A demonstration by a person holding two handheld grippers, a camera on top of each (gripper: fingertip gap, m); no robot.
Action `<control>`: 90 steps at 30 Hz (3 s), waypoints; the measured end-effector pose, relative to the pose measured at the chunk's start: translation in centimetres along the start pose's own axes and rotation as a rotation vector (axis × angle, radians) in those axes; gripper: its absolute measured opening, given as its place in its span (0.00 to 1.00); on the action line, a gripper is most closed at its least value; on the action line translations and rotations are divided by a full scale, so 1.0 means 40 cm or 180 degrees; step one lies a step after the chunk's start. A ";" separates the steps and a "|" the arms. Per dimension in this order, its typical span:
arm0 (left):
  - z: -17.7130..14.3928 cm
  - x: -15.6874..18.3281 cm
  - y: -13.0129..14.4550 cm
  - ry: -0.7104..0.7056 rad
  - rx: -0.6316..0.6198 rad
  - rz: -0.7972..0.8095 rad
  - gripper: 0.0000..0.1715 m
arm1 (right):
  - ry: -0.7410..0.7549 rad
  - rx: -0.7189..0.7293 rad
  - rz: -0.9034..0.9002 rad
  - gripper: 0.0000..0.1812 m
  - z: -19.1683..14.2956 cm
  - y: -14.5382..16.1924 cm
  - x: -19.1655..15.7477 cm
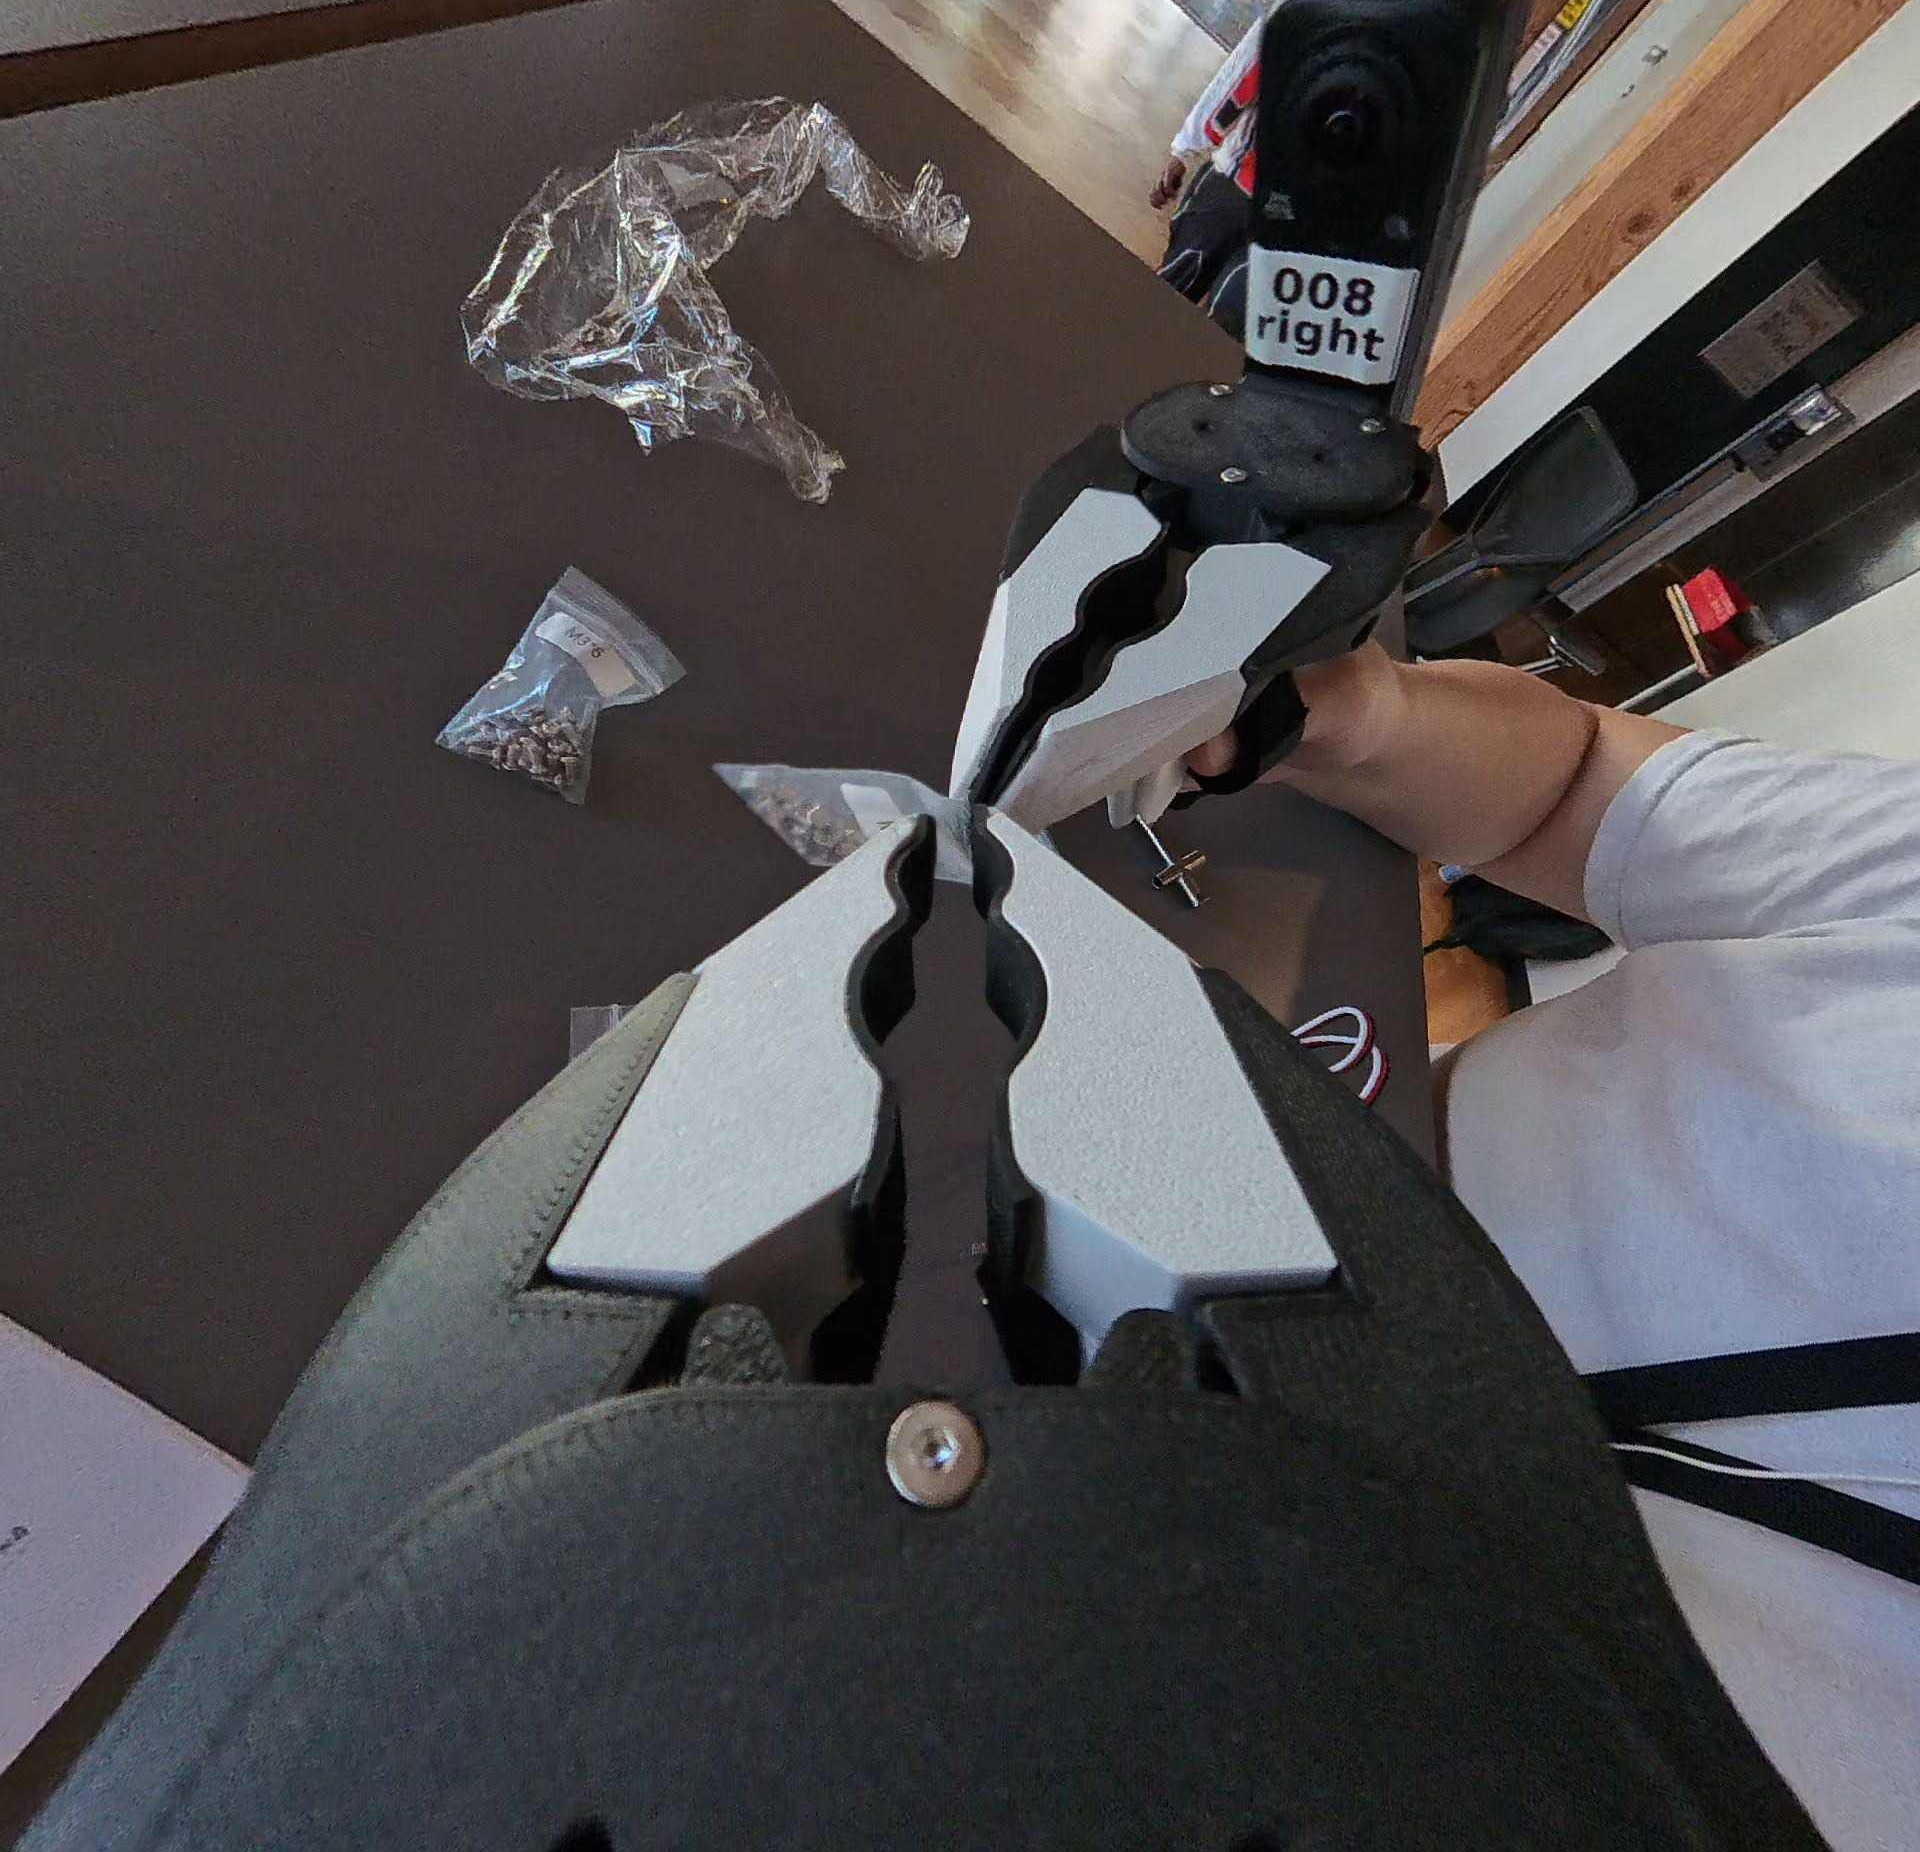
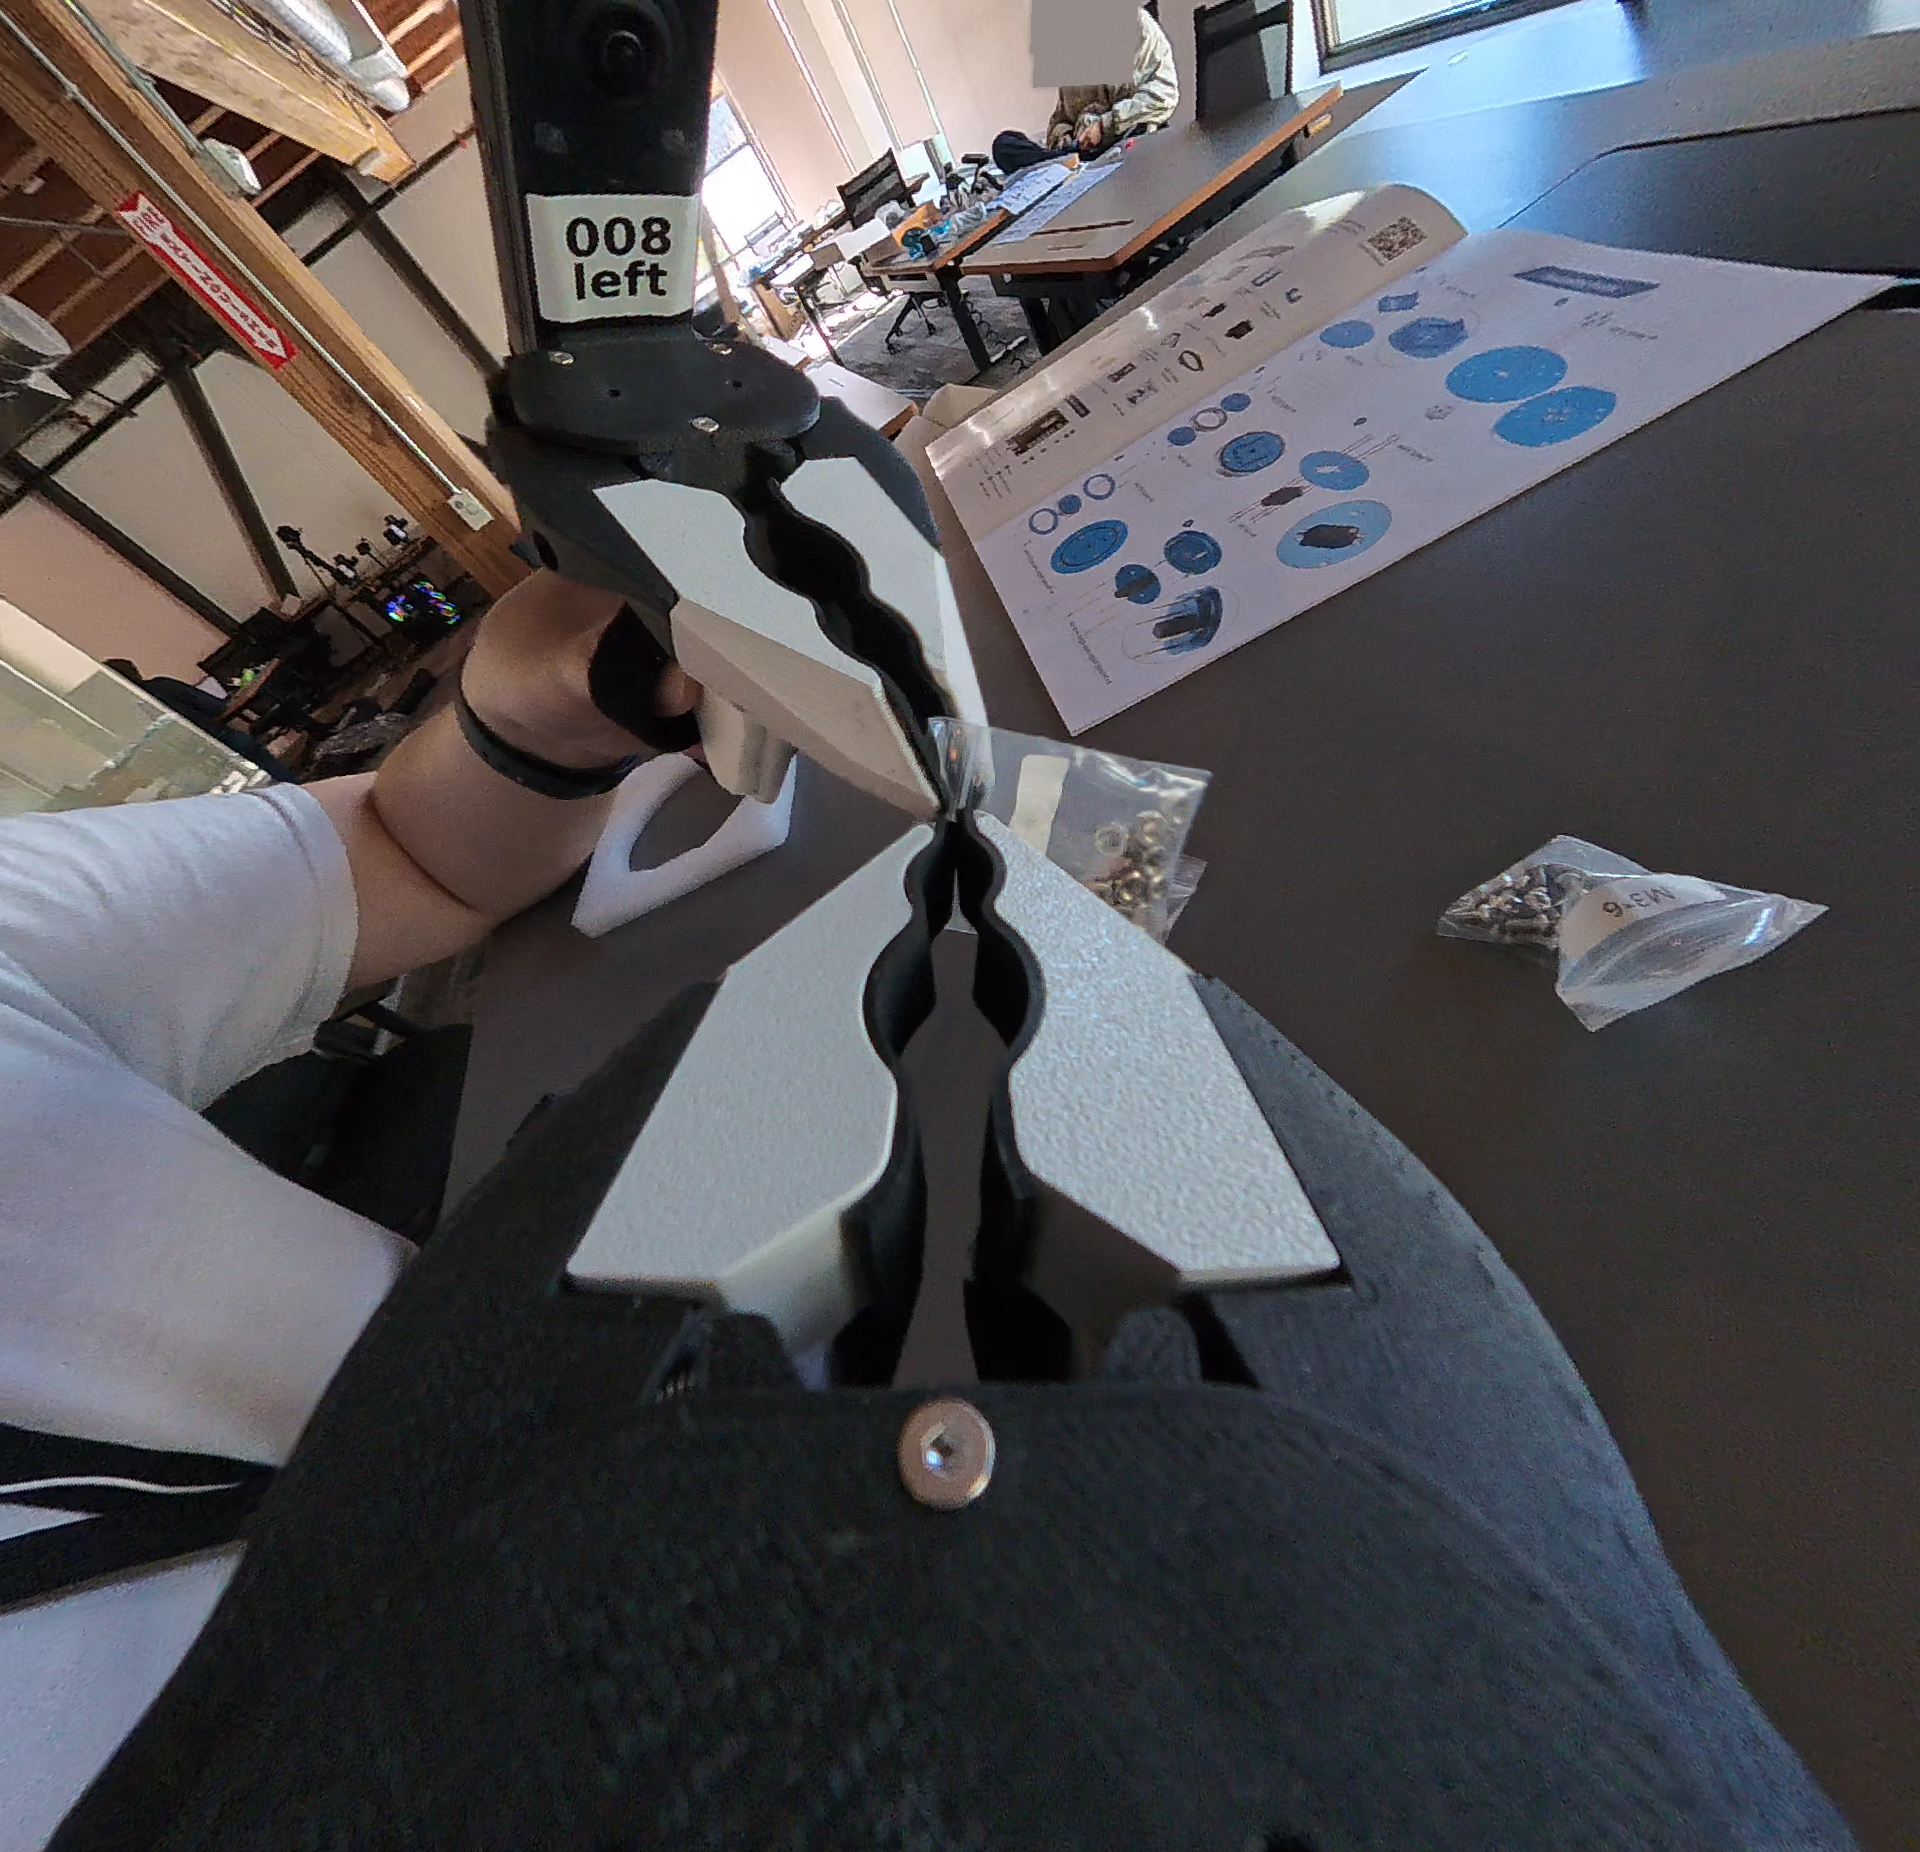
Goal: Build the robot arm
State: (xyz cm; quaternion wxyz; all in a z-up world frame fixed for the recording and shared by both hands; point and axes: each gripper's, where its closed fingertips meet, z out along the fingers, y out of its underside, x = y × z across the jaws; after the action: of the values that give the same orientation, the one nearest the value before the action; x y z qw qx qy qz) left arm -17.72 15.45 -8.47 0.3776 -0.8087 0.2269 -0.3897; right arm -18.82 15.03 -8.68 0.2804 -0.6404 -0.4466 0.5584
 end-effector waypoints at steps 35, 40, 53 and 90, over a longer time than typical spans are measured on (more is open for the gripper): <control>-0.003 -0.094 0.046 -0.1108 -0.0448 0.0694 0.00 | 0.1403 -0.0513 -0.1022 0.00 0.054 0.019 0.079; -0.003 -0.115 0.060 -0.1146 -0.0531 0.0620 0.00 | 0.1705 -0.0606 -0.1233 0.00 0.067 0.026 0.096; 0.002 -0.096 0.073 -0.1127 -0.0696 0.0754 0.00 | 0.1517 -0.0504 -0.1269 0.00 0.049 0.020 0.103; -0.008 -0.054 0.071 -0.0988 -0.0760 0.0620 0.00 | 0.1216 -0.0547 -0.1039 0.08 0.054 0.045 0.071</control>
State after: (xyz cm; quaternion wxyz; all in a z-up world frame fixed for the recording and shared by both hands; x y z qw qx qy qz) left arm -19.45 15.00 -11.56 0.3455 -0.8722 0.2877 -0.1926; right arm -20.49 16.43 -12.03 0.3906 -0.6751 -0.5288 0.3348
